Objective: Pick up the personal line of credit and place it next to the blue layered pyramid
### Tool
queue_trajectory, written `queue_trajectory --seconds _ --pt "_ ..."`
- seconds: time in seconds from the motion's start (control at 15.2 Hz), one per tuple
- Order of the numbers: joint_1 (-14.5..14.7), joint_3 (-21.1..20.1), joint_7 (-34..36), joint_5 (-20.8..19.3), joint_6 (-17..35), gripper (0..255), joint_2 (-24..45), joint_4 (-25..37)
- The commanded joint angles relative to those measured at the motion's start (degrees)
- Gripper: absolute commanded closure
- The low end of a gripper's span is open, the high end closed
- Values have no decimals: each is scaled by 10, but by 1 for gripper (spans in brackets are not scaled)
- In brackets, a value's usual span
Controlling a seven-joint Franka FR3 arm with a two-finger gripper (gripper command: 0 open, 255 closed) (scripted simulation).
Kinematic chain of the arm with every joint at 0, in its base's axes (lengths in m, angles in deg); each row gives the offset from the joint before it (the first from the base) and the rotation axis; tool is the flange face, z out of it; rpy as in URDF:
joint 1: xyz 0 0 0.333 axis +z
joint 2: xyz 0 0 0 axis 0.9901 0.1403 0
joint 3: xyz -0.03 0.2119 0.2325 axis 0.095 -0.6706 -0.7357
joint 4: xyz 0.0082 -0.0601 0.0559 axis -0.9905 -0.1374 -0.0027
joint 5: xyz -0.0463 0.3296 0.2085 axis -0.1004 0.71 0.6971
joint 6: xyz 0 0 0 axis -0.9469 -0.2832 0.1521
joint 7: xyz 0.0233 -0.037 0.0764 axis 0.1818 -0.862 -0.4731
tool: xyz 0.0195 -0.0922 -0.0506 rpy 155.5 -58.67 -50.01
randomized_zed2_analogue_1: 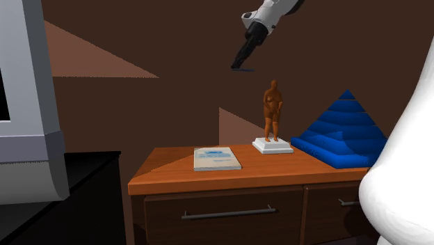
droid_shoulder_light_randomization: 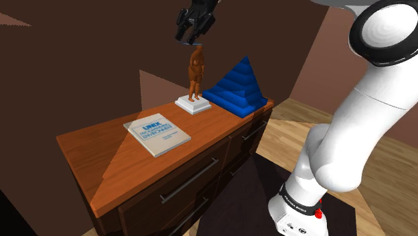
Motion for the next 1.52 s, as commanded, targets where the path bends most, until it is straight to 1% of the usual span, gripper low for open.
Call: queue_trajectory --seconds 0.0,0.4,0.73,1.06,1.25,1.39,1.45 --pt "-14 18 -24 -1 -22 255 -2 4" --pt "-52 68 -94 -8 -79 255 -5 12" --pt "-86 115 -157 -10 -132 255 14 42" --pt "-126 165 -227 -2 -193 255 54 94" --pt "-158 196 -272 11 -234 255 92 138" --pt "-184 215 -303 24 -264 255 122 173" --pt "-191 218 -311 28 -271 255 130 183"
